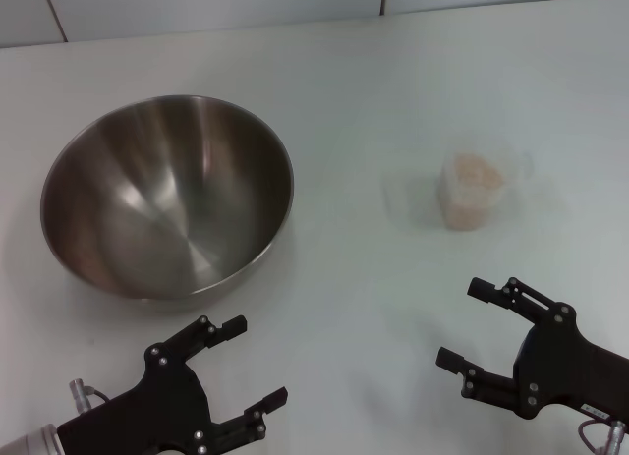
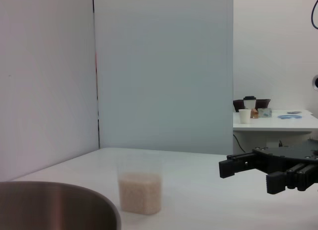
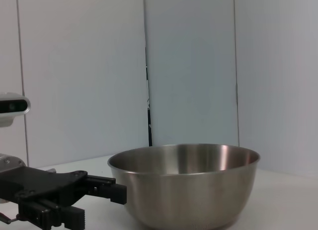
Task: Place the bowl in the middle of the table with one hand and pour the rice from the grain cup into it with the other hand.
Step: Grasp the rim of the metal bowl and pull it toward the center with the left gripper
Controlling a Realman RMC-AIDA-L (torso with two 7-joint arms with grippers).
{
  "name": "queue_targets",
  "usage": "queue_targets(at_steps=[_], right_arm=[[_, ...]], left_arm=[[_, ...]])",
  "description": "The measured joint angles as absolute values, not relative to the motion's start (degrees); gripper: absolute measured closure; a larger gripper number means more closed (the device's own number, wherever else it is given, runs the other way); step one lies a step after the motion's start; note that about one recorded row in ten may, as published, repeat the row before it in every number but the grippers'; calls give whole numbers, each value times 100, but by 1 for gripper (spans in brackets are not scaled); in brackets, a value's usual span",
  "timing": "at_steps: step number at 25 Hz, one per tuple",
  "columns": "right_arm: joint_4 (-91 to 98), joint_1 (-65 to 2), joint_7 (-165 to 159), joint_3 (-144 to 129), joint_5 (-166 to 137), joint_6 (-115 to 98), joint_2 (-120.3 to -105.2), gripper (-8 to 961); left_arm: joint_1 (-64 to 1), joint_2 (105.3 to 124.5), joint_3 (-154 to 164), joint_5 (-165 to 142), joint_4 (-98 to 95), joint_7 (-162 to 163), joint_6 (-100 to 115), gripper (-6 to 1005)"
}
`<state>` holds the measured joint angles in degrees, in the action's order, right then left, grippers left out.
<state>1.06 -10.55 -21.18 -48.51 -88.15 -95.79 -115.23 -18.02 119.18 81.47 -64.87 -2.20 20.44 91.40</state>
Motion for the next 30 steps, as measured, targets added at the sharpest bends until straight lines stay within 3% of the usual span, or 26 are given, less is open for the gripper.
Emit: queue_targets(at_steps=[10,16,23,25,28,30], right_arm=[[106,-1063,-2118,-4851,-8815,-9570,-11522,115],[106,-1065,-2118,-4851,-8815,-9570,-11528,114],[123,-1072,-2118,-4852,-8815,-9564,-11547,113],[124,-1072,-2118,-4852,-8815,-9562,-11548,113],[136,-1072,-2118,-4852,-8815,-9562,-11549,114],[146,-1072,-2118,-4852,-8815,-9562,-11558,114]], left_arm=[[-1787,11918,8147,-6483,-245,2048,9292,187],[-1696,11909,7237,-6461,-320,2412,11001,188],[-1742,11848,6691,-6461,-749,3507,11133,188],[-1306,11821,6115,-6519,-2965,6089,9628,189],[-1133,11828,6108,-6546,-3648,6627,9111,189],[-676,11851,6259,-6940,-5368,7934,7777,190]])
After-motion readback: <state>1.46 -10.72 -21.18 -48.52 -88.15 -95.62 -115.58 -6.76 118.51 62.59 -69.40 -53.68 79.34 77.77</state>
